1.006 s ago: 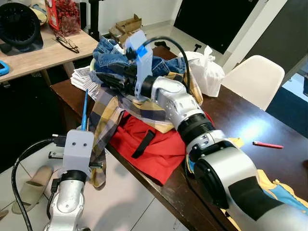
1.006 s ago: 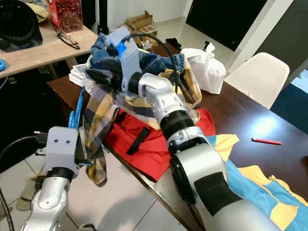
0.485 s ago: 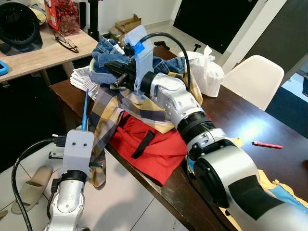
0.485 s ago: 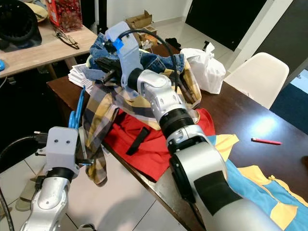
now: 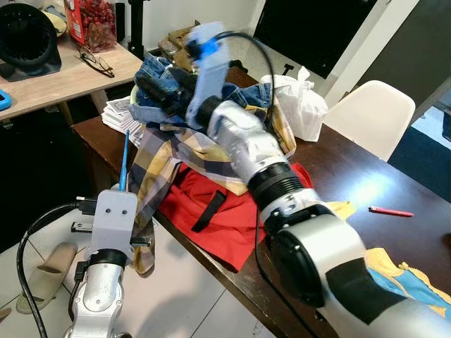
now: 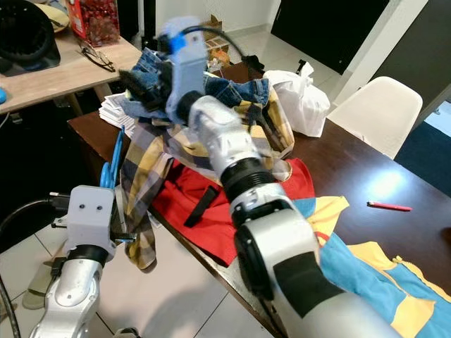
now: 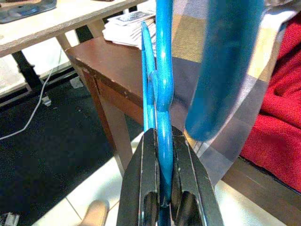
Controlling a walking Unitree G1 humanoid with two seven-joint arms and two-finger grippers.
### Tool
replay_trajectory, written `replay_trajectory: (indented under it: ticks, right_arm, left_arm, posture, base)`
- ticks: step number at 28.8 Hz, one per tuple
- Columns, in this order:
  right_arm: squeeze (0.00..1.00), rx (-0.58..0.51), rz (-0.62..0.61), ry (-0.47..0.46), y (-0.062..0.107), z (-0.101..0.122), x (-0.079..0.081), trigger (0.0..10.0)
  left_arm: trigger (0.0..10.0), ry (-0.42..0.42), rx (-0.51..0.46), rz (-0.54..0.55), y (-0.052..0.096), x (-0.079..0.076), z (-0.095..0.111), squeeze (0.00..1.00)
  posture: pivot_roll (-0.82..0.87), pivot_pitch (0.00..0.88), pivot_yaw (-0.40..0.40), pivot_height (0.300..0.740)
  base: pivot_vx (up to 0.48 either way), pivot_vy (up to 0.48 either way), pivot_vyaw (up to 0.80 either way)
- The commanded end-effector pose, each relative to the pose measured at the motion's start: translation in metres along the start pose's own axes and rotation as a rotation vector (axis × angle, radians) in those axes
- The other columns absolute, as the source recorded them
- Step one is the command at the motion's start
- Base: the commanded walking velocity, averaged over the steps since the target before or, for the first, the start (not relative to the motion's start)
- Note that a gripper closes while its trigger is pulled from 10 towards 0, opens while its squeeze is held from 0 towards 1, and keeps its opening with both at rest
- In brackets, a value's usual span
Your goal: Hang hanger
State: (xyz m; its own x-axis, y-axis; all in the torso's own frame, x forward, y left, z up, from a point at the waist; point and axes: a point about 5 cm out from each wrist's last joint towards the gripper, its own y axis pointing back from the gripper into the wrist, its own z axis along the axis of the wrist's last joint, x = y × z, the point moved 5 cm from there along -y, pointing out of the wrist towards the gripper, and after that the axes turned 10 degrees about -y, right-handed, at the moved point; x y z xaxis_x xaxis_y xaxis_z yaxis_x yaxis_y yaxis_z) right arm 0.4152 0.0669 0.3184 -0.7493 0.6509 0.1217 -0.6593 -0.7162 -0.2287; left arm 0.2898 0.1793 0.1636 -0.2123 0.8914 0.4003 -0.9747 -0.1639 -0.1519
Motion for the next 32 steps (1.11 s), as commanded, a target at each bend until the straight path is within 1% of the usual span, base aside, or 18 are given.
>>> replay_trajectory:
  ticks: [1,2,3,4,6,9,10,11,12,14,17,20,21,23,26,27,29,32]
  right_arm:
    - [0.0,0.033,-0.049,0.014,0.002,-0.014,-0.007,10.0]
    - [0.0,0.047,-0.072,0.019,0.002,-0.019,-0.006,10.0]
    - [0.0,0.047,-0.072,0.019,0.002,-0.019,-0.006,10.0]
    - [0.0,0.054,-0.101,0.027,0.001,-0.022,-0.007,10.0]
    - [0.0,0.056,-0.186,0.029,0.003,-0.026,-0.017,10.0]
    - [0.0,0.051,-0.215,0.028,0.004,-0.026,-0.021,10.0]
    - [0.0,0.03,-0.25,0.014,0.006,-0.021,-0.028,10.0]
    - [0.0,0.0,-0.259,-0.018,0.006,-0.015,-0.031,10.0]
    - [0.0,0.0,-0.259,-0.018,0.006,-0.015,-0.031,10.0]
    - [0.0,-0.049,-0.259,-0.047,0.006,-0.005,-0.033,10.0]
    - [0.0,-0.064,-0.263,-0.024,0.007,-0.002,-0.034,10.0]
    - [0.0,-0.027,-0.287,0.027,0.008,-0.01,-0.035,10.0]
    - [0.0,-0.027,-0.287,0.027,0.008,-0.01,-0.035,10.0]
    - [0.0,0.009,-0.284,0.051,0.007,-0.018,-0.032,10.0]
    - [0.0,0.025,-0.278,0.062,0.007,-0.022,-0.03,10.0]
    - [0.0,0.045,-0.273,0.075,0.007,-0.026,-0.029,10.0]
    - [0.0,0.045,-0.273,0.075,0.007,-0.026,-0.029,10.0]
    - [0.0,0.077,-0.281,0.093,0.007,-0.032,-0.029,10.0]
  left_arm:
    - [10.0,0.023,0.003,-0.016,0.002,-0.007,0.0,0.0]
    - [10.0,0.023,0.003,-0.016,0.002,-0.007,0.0,0.0]
    - [10.0,0.023,0.003,-0.016,0.002,-0.007,0.0,0.0]
    - [10.0,0.023,0.003,-0.017,0.002,-0.007,0.0,0.0]
    - [10.0,0.024,0.002,-0.017,0.003,-0.007,0.001,0.0]
    - [10.0,0.024,0.002,-0.017,0.003,-0.007,0.001,0.0]
    - [10.0,0.024,0.001,-0.017,0.003,-0.007,0.001,0.0]
    - [10.0,0.025,0.001,-0.016,0.003,-0.007,0.001,0.0]
    - [10.0,0.025,0.001,-0.016,0.003,-0.007,0.001,0.0]
    - [10.0,0.026,0.002,-0.017,0.003,-0.007,0.001,0.0]
    - [10.0,0.027,0.003,-0.018,0.004,-0.008,0.001,0.0]
    - [10.0,0.029,0.002,-0.018,0.005,-0.008,0.002,0.0]
    - [10.0,0.029,0.002,-0.018,0.005,-0.008,0.002,0.0]
    - [10.0,0.03,0.002,-0.019,0.005,-0.007,0.002,0.0]
    - [10.0,0.031,0.002,-0.019,0.006,-0.007,0.002,0.0]
    - [10.0,0.031,0.002,-0.019,0.006,-0.007,0.003,0.0]
    - [10.0,0.031,0.002,-0.019,0.006,-0.007,0.003,0.0]
    - [10.0,0.033,0.002,-0.02,0.006,-0.008,0.003,0.0]
  posture:
    - [0.25,0.117,-0.241,0.74]
    - [0.25,0.12,-0.242,0.74]
    - [0.25,0.12,-0.242,0.74]
    - [0.25,0.12,-0.242,0.74]
    - [0.25,0.12,-0.242,0.74]
    - [0.25,0.12,-0.242,0.74]
    - [0.26,0.125,-0.246,0.74]
    - [0.26,0.125,-0.246,0.74]
    - [0.26,0.125,-0.246,0.74]
    - [0.26,0.128,-0.247,0.74]
    - [0.26,0.131,-0.247,0.74]
    - [0.26,0.137,-0.246,0.74]
    - [0.26,0.137,-0.246,0.74]
    - [0.26,0.139,-0.245,0.74]
    - [0.26,0.138,-0.245,0.74]
    - [0.26,0.138,-0.245,0.74]
    - [0.26,0.138,-0.245,0.74]
    - [0.26,0.141,-0.247,0.74]
  base:
    - [0.0,0.0,0.0]
    - [0.0,0.0,0.0]
    - [0.0,0.0,0.0]
    - [0.0,0.0,0.0]
    - [0.0,0.0,0.0]
    - [0.0,0.0,0.0]
    - [0.0,0.0,0.0]
    - [0.0,0.0,0.0]
    - [0.0,0.0,0.0]
    - [0.0,0.0,0.0]
    - [0.0,0.0,0.0]
    - [0.0,0.0,0.0]
    - [0.0,0.0,0.0]
    - [0.0,0.0,0.0]
    - [0.0,0.0,0.0]
    - [0.0,0.0,0.0]
    - [0.0,0.0,0.0]
    - [0.0,0.0,0.0]
